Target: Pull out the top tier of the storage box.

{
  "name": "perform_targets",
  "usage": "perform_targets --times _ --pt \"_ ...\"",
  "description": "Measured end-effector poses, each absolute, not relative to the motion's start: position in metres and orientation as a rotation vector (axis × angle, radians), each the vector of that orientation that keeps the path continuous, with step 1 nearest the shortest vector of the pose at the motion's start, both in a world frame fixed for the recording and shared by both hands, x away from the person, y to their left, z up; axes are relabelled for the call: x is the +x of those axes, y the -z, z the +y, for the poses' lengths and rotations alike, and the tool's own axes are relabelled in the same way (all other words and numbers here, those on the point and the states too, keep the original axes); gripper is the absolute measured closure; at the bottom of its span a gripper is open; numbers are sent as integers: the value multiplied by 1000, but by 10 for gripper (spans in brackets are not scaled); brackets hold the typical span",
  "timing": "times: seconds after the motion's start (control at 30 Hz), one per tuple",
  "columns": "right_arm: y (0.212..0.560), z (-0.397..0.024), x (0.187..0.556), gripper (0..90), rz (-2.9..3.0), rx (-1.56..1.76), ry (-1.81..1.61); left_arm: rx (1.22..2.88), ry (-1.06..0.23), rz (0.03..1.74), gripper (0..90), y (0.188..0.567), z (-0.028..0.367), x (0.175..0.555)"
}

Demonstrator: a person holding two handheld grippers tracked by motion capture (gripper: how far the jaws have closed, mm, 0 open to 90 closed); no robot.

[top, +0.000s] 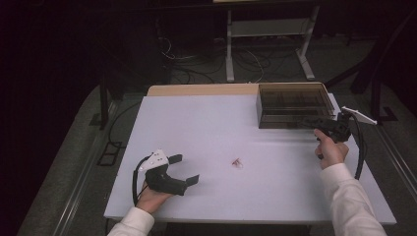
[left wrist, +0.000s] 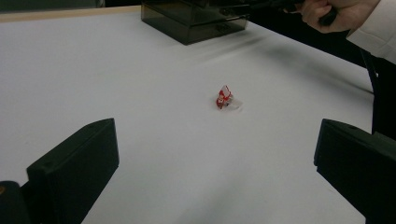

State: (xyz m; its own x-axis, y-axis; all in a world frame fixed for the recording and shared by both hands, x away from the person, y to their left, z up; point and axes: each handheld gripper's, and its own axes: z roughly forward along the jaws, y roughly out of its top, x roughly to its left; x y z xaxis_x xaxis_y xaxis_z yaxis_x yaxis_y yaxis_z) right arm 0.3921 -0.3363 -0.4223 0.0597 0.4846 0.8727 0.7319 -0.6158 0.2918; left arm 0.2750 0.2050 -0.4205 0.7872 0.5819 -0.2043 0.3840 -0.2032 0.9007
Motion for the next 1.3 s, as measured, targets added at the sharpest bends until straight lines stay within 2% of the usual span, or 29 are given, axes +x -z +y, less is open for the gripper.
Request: perform_targets --times 0.5,0.57,0.63,0.73,1.1,1.3 --pt "422 -335 390 793 -1221 -2119 1579 1826 -214 740 0 420 205 275" --pt "422 -334 390 751 -1221 -2117 1577 1826 -213 740 0 420 205 275" --pt "422 -334 390 655 -1232 -2100 1591 1826 -213 741 0 420 205 275" --pt "422 -334 388 590 -1233 -2073 1624 1826 -213 741 0 421 205 275" --pt "418 -333 385 505 -1256 -2043 1637 1828 -212 740 0 421 205 275" --pt "415 -332 382 426 -1294 -2041 1610 1828 -212 739 0 421 205 275"
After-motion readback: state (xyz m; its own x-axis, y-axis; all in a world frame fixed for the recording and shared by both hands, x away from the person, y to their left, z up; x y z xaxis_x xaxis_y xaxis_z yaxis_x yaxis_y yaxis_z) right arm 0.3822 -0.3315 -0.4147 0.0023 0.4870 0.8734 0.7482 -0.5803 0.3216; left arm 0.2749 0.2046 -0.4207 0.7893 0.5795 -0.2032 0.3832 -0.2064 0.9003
